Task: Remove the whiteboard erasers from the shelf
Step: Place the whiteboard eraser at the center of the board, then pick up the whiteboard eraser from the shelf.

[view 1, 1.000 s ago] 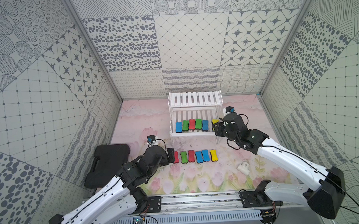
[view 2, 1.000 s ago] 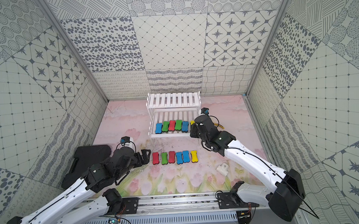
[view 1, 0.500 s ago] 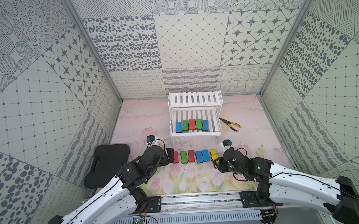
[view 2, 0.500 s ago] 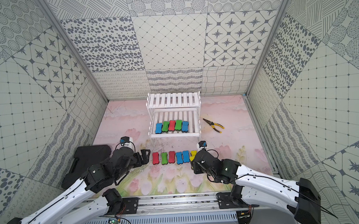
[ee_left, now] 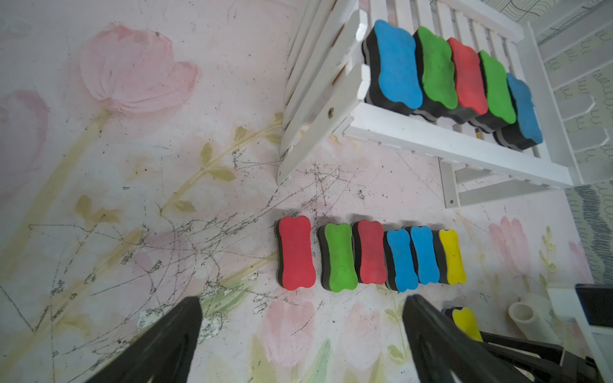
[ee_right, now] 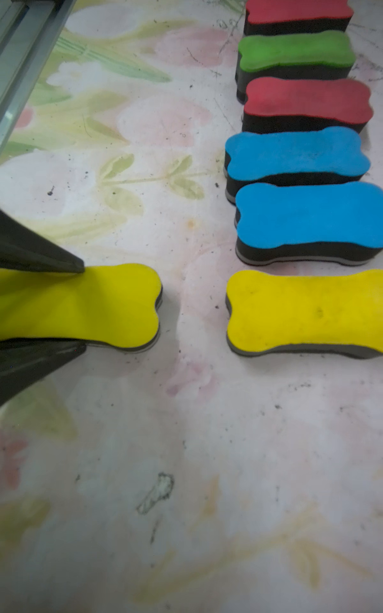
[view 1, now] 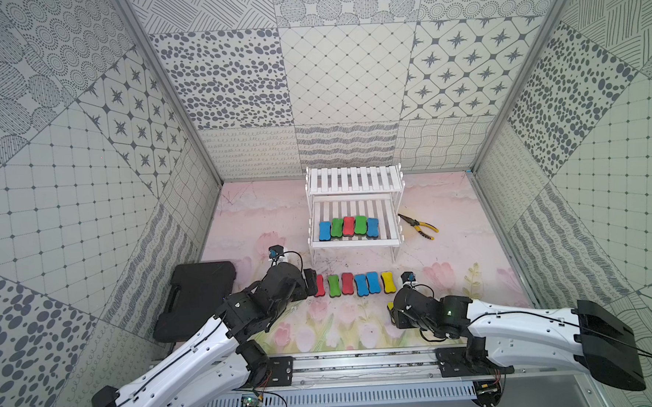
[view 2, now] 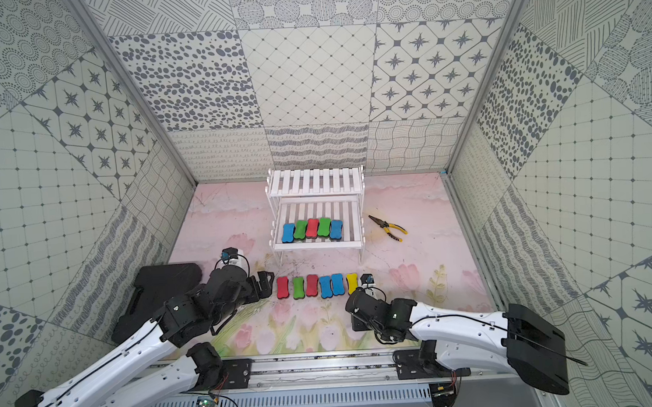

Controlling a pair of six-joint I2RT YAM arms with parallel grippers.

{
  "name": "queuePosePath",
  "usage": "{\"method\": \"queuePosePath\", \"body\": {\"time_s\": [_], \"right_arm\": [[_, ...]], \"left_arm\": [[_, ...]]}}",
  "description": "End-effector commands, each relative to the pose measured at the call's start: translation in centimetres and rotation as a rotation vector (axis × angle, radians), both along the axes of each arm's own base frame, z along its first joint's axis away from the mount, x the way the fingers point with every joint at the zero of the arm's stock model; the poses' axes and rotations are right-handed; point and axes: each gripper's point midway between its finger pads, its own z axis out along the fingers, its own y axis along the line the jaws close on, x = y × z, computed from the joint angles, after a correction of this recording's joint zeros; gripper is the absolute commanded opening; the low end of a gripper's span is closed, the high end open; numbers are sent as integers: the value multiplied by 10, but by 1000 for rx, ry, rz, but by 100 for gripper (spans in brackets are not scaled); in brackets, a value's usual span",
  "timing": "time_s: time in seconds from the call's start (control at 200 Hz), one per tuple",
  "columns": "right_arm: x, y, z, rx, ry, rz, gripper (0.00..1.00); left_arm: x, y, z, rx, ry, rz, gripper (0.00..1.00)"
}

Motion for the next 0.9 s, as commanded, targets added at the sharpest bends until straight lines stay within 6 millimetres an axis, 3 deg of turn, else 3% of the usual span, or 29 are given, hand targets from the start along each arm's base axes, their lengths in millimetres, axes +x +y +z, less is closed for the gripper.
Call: {"method": "queuePosePath", "body": {"time_s": [0.0, 0.255, 0.435, 0.455, 0.51, 0.74, 0.895], "right_arm": [[10, 8, 8, 21, -38, -24, 38], [13, 4, 22, 21, -67, -27, 59], [19, 3, 65, 80, -159, -6, 62], [23, 9, 83, 112, -187, 2, 62], [30, 13, 104, 132, -234, 20, 62], [85, 31, 191, 118, -426, 43, 62], [140, 41, 215, 106, -486, -23, 60]], "left_arm": [[3, -3, 1, -6, -6, -2, 100], [3, -4, -4, -3, 7, -6, 99], [3, -4, -5, 3, 12, -11, 99], [3, -4, -6, 1, 12, -12, 99], [3, -5, -8, -3, 16, -14, 99], [1, -9, -22, -3, 57, -22, 100], [1, -11, -22, -12, 62, -24, 99]]}}
